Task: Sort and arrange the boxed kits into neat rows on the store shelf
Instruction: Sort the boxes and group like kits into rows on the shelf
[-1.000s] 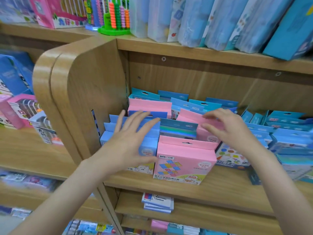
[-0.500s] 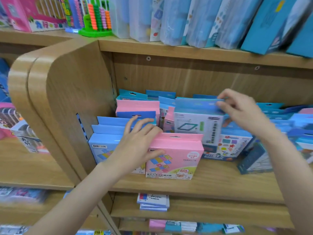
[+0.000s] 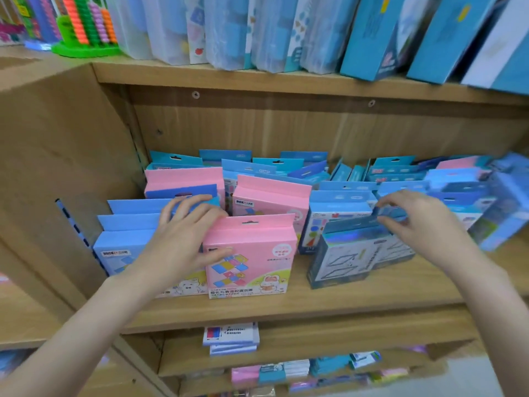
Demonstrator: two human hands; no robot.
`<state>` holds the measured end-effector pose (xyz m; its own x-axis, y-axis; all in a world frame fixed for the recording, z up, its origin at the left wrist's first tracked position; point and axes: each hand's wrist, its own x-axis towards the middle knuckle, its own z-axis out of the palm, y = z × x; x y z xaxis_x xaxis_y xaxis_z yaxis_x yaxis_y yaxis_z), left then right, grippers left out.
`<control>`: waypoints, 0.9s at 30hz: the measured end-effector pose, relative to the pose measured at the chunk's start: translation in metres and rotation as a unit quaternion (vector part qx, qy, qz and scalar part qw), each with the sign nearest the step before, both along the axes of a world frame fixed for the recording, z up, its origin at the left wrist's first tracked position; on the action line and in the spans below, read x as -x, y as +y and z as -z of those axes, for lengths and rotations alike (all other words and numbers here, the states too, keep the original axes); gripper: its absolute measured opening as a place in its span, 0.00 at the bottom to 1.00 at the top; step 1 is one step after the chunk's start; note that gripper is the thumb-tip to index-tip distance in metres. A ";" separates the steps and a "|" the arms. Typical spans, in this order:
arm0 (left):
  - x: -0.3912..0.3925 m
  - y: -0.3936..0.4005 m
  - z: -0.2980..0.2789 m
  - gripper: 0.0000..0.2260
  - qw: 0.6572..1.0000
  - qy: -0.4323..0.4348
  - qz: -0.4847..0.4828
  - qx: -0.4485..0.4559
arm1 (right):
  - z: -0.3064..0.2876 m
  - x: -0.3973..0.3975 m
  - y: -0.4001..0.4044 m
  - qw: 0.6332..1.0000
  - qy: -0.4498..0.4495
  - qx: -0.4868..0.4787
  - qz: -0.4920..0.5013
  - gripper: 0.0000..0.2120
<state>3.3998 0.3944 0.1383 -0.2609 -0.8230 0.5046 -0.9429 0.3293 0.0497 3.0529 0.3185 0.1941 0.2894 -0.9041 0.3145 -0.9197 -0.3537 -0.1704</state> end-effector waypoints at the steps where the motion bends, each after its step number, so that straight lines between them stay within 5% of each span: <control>1: 0.000 0.002 -0.001 0.23 1.000 -0.001 -0.002 -0.003 | -0.001 -0.006 -0.001 1.000 -0.001 0.002 -0.014 0.08; 8: 0.000 0.012 0.000 0.31 0.999 -0.046 -0.022 -0.014 | -0.012 -0.082 -0.028 0.987 -0.016 -0.037 -0.154 0.21; 13: -0.013 0.018 -0.009 0.41 0.994 -0.058 -0.083 -0.031 | -0.019 -0.123 -0.057 0.974 0.074 -0.078 -0.199 0.12; 21: -0.027 0.022 0.001 0.39 0.991 -0.055 -0.116 -0.037 | -0.027 -0.133 -0.058 0.942 0.098 -0.148 -0.283 0.07; 24: -0.027 0.022 0.000 0.39 0.991 -0.050 -0.116 -0.046 | -0.038 -0.144 -0.061 0.929 0.071 -0.197 -0.306 0.07; 27: -0.026 0.023 -0.001 0.40 0.991 -0.037 -0.118 -0.060 | -0.051 -0.178 -0.069 0.931 0.006 -0.139 -0.339 0.11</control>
